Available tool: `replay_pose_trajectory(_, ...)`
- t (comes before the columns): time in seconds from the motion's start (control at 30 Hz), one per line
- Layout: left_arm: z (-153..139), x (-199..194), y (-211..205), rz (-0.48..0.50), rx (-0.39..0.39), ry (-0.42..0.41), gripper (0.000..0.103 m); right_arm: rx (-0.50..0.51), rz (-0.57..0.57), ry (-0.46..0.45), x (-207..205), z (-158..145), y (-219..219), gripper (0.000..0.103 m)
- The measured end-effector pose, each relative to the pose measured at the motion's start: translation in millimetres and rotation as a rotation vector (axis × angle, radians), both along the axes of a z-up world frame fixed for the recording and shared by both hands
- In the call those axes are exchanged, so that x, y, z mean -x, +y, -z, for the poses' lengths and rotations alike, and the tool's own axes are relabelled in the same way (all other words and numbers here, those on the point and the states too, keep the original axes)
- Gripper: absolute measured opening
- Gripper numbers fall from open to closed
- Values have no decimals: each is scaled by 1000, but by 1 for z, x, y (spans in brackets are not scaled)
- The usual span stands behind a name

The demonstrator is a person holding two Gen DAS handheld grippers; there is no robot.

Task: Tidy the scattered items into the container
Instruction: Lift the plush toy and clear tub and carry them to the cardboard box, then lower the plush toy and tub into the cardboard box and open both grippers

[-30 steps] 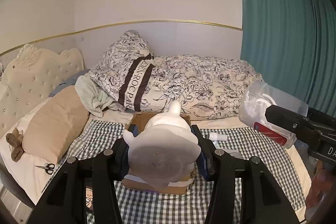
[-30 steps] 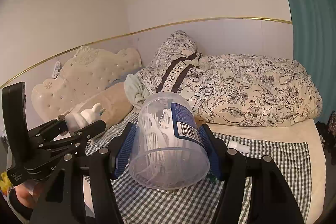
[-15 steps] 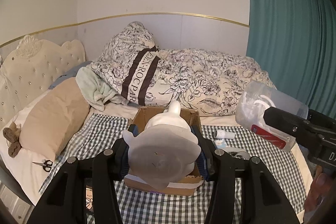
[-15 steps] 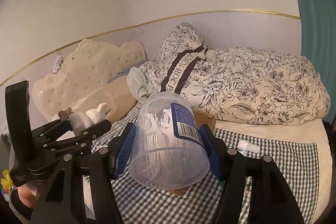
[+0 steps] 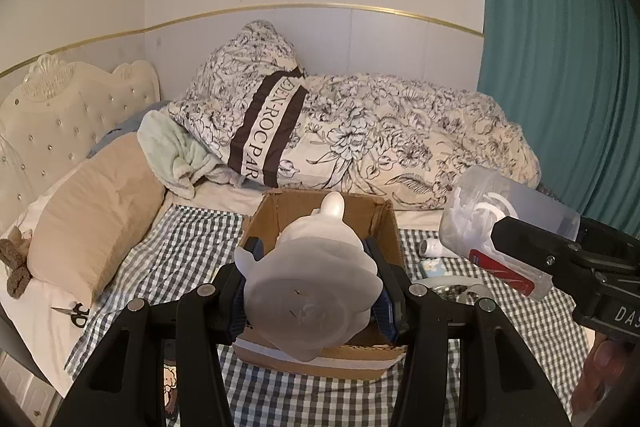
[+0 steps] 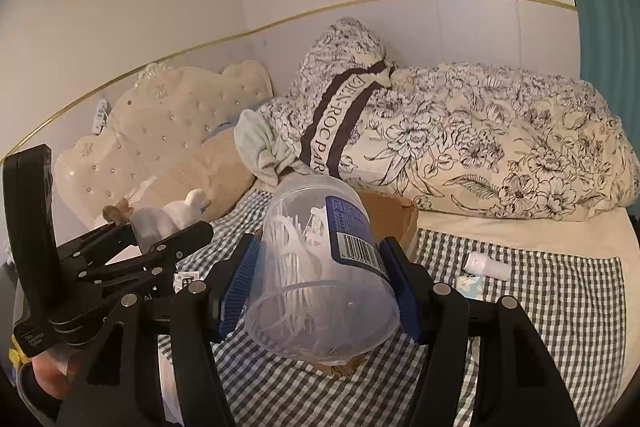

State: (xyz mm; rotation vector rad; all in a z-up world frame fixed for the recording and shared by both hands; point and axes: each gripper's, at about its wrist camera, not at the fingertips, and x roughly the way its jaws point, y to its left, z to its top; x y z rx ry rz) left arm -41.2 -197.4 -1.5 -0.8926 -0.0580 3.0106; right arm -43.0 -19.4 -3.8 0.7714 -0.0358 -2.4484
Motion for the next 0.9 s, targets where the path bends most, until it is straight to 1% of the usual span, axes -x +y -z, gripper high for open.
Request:
replay_pose_trajectory(0.37, 32, 38, -9, -26, 17, -60, 51, -21, -8, -51, 39, 30, -16, 62)
replay_pose_trajectory(0.5, 47, 50, -15, -39, 5, -85, 51, -26, -8, -70, 52, 41, -21, 62)
replay_pose_trajectory(0.9, 79, 85, -22, -51, 0, -139, 51, -20, 6, -143, 91, 79, -32, 62)
